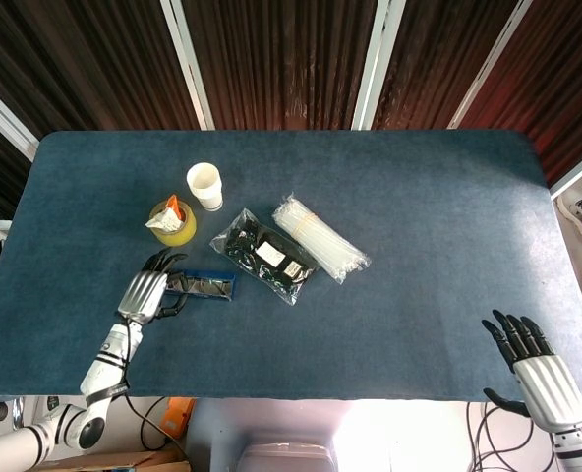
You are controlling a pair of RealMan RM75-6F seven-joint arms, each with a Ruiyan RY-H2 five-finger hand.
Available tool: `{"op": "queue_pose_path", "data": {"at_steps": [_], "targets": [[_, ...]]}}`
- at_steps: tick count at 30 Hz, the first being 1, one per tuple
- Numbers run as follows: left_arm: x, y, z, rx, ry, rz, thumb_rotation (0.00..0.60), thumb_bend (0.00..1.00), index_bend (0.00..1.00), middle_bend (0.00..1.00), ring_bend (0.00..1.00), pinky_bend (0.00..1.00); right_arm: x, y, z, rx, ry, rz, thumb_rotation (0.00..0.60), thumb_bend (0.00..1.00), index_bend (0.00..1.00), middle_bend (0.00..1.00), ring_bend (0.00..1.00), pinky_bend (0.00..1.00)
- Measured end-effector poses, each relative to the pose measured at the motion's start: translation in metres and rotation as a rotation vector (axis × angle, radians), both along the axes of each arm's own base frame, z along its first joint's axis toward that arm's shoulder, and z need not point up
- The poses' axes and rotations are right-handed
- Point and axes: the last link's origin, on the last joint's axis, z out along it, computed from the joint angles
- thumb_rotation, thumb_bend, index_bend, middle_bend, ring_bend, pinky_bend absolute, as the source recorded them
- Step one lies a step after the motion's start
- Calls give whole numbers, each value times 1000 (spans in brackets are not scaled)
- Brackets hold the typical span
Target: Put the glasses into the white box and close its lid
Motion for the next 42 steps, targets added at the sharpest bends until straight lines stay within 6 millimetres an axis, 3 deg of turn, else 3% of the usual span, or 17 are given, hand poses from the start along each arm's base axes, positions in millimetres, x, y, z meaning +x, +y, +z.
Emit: {"op": "queue_pose_path", "data": {"at_steps": [23, 27, 34, 42], "targets": [[1, 34, -18, 45, -19, 93, 600, 701, 681, 180, 39, 130, -1, 0, 4, -6, -10, -3, 600, 278, 0, 0, 0, 0], [0, 38, -22, 43, -2, 103, 600, 666, 608, 175, 40, 130, -1, 0, 4, -8, -10, -5, 600, 278, 0, 0, 0, 0], [-4, 41, -26, 39, 5, 117, 600, 547, 293, 117, 20, 123, -2, 0, 5, -10, -13, -6, 600, 278, 0, 0, 0, 0], [-6, 44, -27, 41, 2, 126, 600, 484, 194, 95, 10, 121, -2, 0, 5, -10, -13, -7, 600, 278, 0, 0, 0, 0]]}}
